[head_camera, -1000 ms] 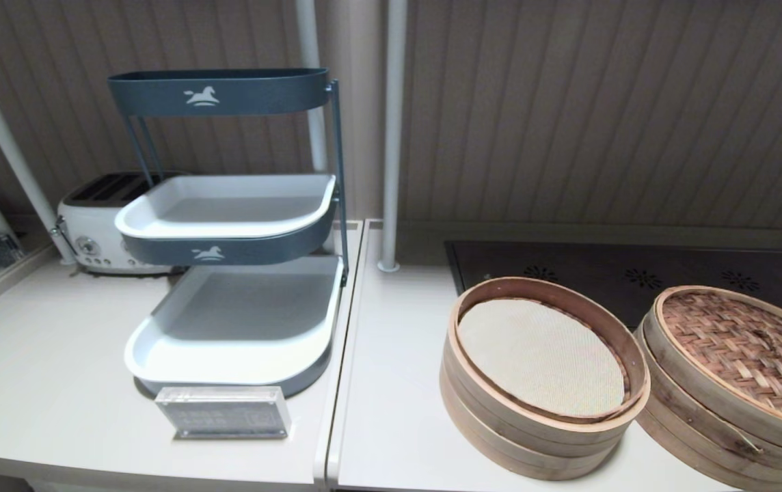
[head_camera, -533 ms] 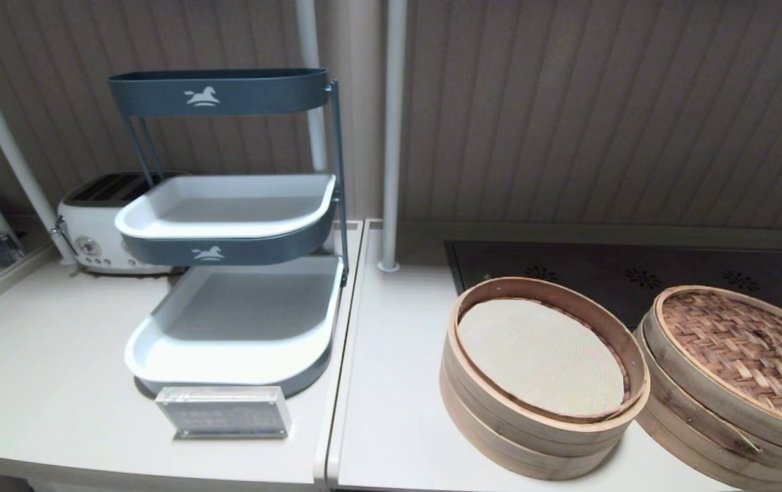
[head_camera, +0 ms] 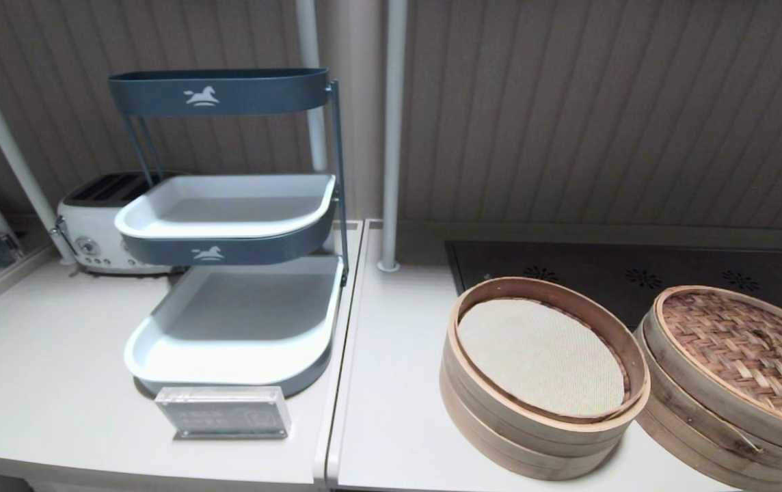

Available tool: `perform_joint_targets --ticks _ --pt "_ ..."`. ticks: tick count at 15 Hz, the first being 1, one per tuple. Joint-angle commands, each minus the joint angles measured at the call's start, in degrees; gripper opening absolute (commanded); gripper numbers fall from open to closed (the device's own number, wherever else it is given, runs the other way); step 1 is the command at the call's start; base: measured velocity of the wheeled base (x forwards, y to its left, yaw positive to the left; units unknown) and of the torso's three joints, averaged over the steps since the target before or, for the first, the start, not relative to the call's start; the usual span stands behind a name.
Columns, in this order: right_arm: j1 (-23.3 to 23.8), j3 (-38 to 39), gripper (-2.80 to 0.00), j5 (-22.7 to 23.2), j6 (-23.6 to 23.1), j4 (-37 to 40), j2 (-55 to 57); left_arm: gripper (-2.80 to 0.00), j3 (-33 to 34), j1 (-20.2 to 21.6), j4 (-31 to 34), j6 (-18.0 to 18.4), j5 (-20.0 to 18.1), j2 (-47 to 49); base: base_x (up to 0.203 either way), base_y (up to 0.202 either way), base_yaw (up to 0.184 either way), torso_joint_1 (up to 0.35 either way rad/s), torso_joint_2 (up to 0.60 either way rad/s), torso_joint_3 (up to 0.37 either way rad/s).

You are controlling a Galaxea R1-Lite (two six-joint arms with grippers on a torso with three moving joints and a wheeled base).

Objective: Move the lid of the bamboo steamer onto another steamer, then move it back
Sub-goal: Pick up the steamer

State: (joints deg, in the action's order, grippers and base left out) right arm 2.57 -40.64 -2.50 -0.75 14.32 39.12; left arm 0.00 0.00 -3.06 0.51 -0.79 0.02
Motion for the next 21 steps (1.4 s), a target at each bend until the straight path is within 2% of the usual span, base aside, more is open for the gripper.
perform_joint_targets --ticks 1,3,7,9,10,11,15,21 --pt "3.0 -7.0 -2.80 -0.1 0.3 0.5 15.2 -2.80 1.6 0.0 -0.1 0.1 0.0 -0.2 0.000 0.000 0.000 0.000 0.00 0.000" --pt "7.9 -15.5 -2.80 1.1 0.4 3.7 24.5 -2.80 1.6 0.0 0.0 0.0 0.0 -0.1 0.000 0.000 0.000 0.000 0.00 0.000" --pt "23.5 -31.2 -2.80 11.6 -3.0 15.9 42.9 -2.80 1.6 0.0 0.0 0.0 -0.1 -0.1 0.000 0.000 0.000 0.000 0.00 0.000" --pt "28.1 -35.9 -2.80 13.9 -5.1 18.8 51.1 -2.80 1.6 0.0 0.0 0.1 0.0 -0.2 0.000 0.000 0.000 0.000 0.00 0.000" --pt "30.0 -37.7 -1.58 14.6 -5.7 19.6 54.3 -2.80 1.6 0.0 0.0 0.0 -0.1 -0.1 0.000 0.000 0.000 0.000 0.00 0.000" --pt "31.3 -39.0 0.00 15.1 -6.3 20.1 56.6 -2.80 1.6 0.0 0.0 0.0 0.0 -0.1 0.000 0.000 0.000 0.000 0.00 0.000" --pt "32.6 -38.9 0.00 15.3 -8.4 20.4 60.5 -2.80 1.6 0.0 0.0 0.0 0.0 -0.1 0.000 0.000 0.000 0.000 0.00 0.000" --pt "32.7 -36.7 0.00 15.5 -8.7 17.6 64.7 -2.80 1.6 0.0 0.0 0.0 0.0 -0.2 0.000 0.000 0.000 0.000 0.00 0.000"
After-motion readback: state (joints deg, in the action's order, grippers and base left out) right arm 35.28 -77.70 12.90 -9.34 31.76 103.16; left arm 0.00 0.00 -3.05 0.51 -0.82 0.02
